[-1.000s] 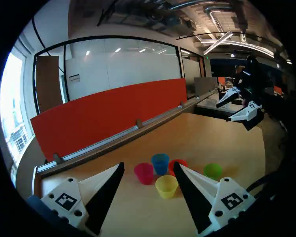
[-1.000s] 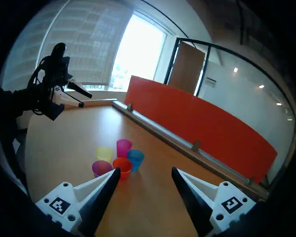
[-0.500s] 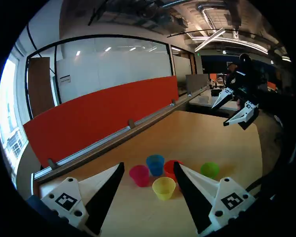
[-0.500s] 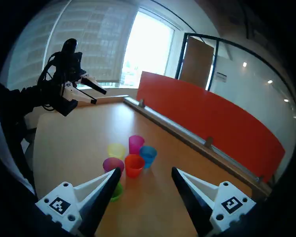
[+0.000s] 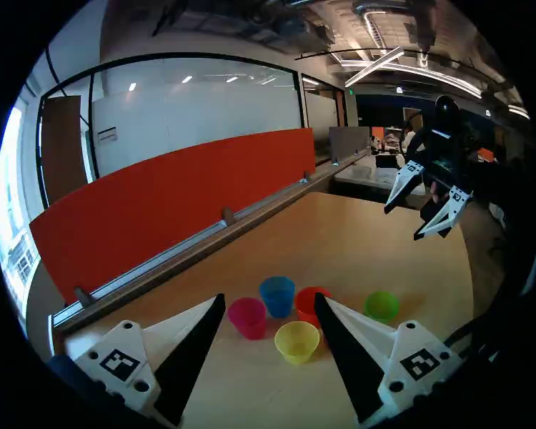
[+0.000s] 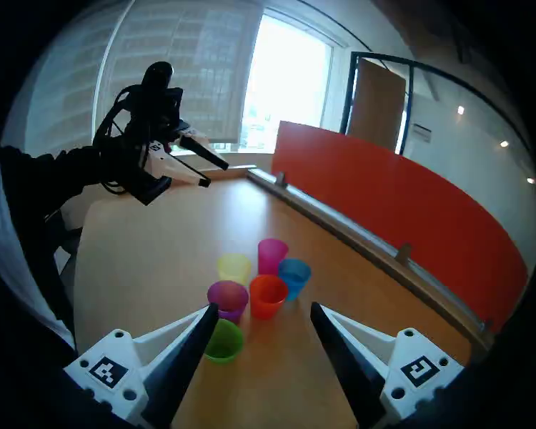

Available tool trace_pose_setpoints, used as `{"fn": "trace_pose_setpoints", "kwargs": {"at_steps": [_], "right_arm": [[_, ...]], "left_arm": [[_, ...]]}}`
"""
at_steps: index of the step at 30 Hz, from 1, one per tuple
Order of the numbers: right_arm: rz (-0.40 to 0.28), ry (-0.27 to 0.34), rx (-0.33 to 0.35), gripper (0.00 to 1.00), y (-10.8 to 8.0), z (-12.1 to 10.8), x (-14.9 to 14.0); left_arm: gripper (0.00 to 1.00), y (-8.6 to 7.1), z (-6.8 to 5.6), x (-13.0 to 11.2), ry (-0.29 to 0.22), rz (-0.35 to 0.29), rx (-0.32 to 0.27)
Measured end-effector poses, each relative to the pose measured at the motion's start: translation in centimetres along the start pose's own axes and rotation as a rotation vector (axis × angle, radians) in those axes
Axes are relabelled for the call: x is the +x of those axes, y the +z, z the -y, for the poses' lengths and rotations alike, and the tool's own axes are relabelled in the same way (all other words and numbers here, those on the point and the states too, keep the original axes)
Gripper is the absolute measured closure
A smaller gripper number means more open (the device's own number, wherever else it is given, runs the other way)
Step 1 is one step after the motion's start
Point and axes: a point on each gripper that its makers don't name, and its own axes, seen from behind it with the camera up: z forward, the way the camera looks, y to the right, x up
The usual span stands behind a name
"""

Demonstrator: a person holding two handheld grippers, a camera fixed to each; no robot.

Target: Pour water

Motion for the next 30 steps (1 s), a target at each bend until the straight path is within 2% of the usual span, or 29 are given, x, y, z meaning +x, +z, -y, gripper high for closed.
{"fn": "trace_pose_setpoints", "kwargs": {"at_steps": [9,20,30], "right_arm": [[0.022,0.001,0.048,0.0,1.3,1.4,-1.6],[0.053,0.024,0.103,0.0,2.9,2.5,-3.8],[0.067,0.02,0.141,0.0,4.4,3.5,-4.9]], "left_arm": [[0.08,1.2,-0.8,0.6,0.042,0.001,-0.041],[0.08,2.4,-0.6,0.7,0.052,0.012,-0.054],[0.08,2.9,-0.4,0.6,0.059,0.018,-0.05]]}}
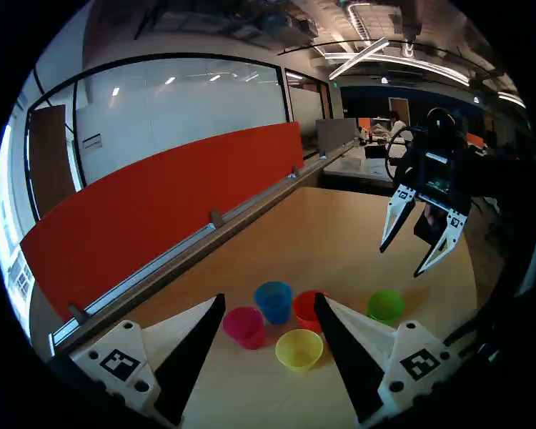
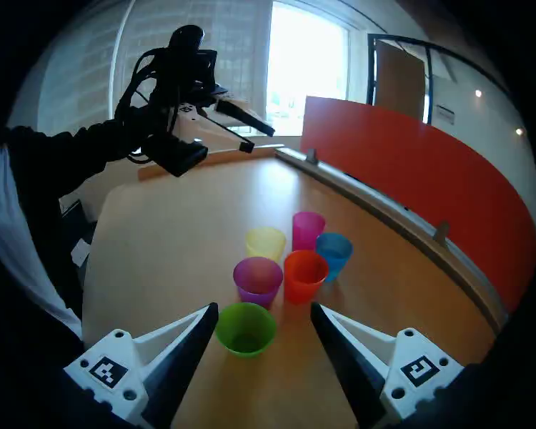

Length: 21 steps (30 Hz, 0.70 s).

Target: Pour water

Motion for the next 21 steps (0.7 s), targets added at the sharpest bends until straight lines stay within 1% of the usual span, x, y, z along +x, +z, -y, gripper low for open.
{"fn": "trace_pose_setpoints", "kwargs": {"at_steps": [12,21], "right_arm": [[0.032,0.012,0.033,0.0,2.0,0.9,-2.2],[0.054,0.014,0.065,0.0,3.4,1.7,-3.6]], "left_arm": [[0.08,0.4,-0.1,0.0,0.004,-0.002,-0.005],[0.08,0.7,0.2,-0.5,0.002,0.007,-0.001]]}}
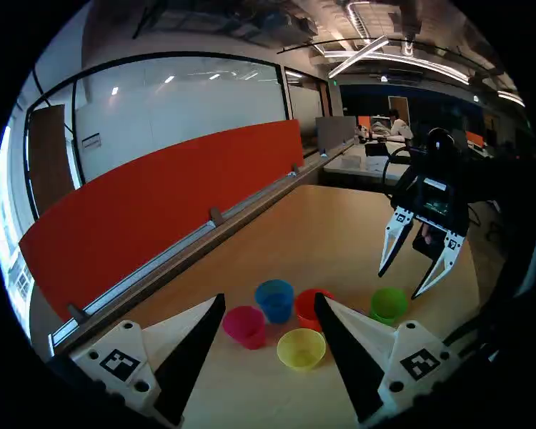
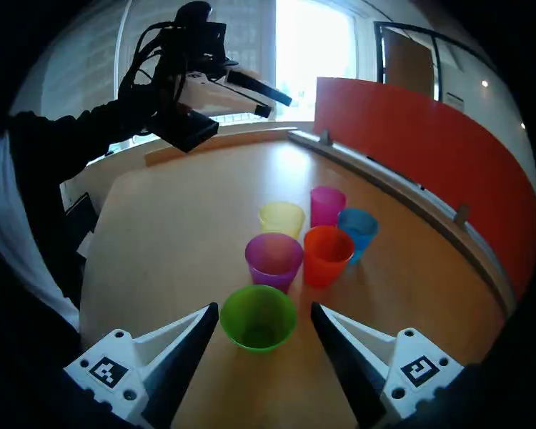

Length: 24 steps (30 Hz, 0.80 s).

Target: Pour water

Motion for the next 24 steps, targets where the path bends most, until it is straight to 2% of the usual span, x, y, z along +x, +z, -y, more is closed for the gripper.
{"fn": "trace_pose_setpoints", "kwargs": {"at_steps": [9,24], "right_arm": [[0.023,0.001,0.022,0.0,1.1,0.6,-1.3],[0.044,-0.007,0.015,0.0,2.7,0.4,-2.7]], "left_arm": [[0.08,0.3,0.1,-0.3,0.001,0.003,0.001],[0.08,1.0,-0.4,-1.4,0.005,0.033,-0.016]]}}
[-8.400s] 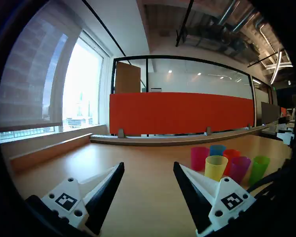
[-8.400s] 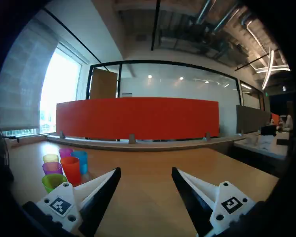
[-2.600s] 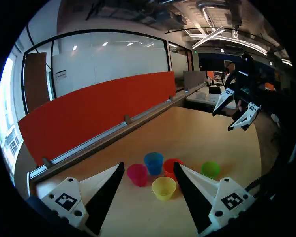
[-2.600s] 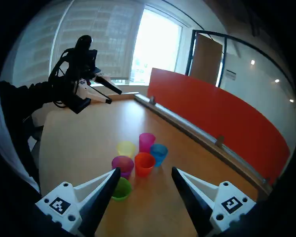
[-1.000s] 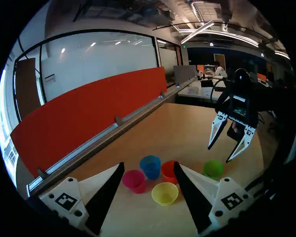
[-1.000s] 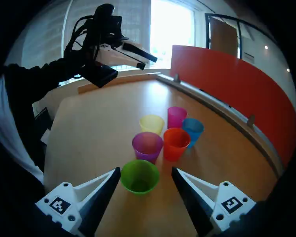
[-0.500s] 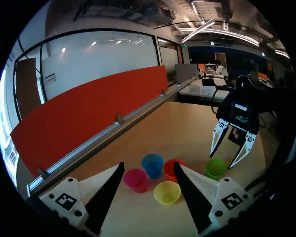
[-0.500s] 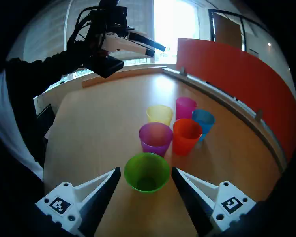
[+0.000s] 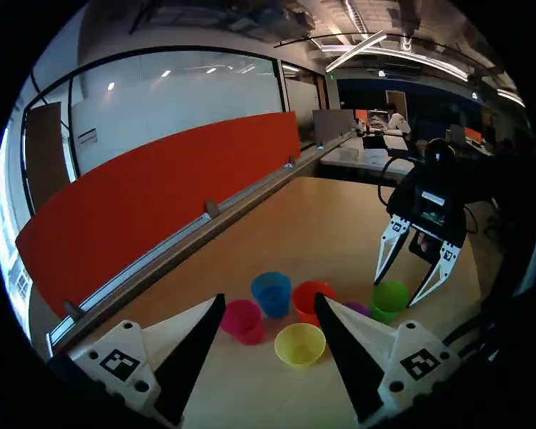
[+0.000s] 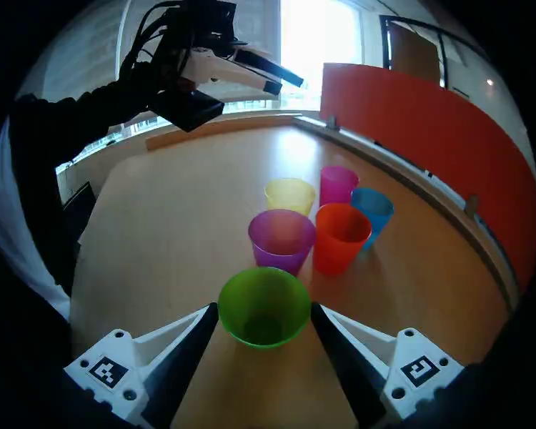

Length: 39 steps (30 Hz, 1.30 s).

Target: Pour water

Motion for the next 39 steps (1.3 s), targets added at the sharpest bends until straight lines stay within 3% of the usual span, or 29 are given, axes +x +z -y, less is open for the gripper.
{"fn": "trace_pose_setpoints", "kwargs": {"at_steps": [24,30,39], "right_arm": [[-0.009,-0.01,-0.009,0.0,2.2,0.0,-0.8],[-0.013,-0.003,-0.007,0.08,2.5,0.0,-0.9],[-0.034,0.007,-0.004,0.1,2.3,0.1,-0.7]], "left_arm": [[0.08,1.1,0.2,-0.5,0.004,0.011,0.002],[0.08,1.3,0.2,-0.7,0.006,0.012,0.001],[0.08,1.4,0.4,-0.7,0.002,0.009,0.005]]}}
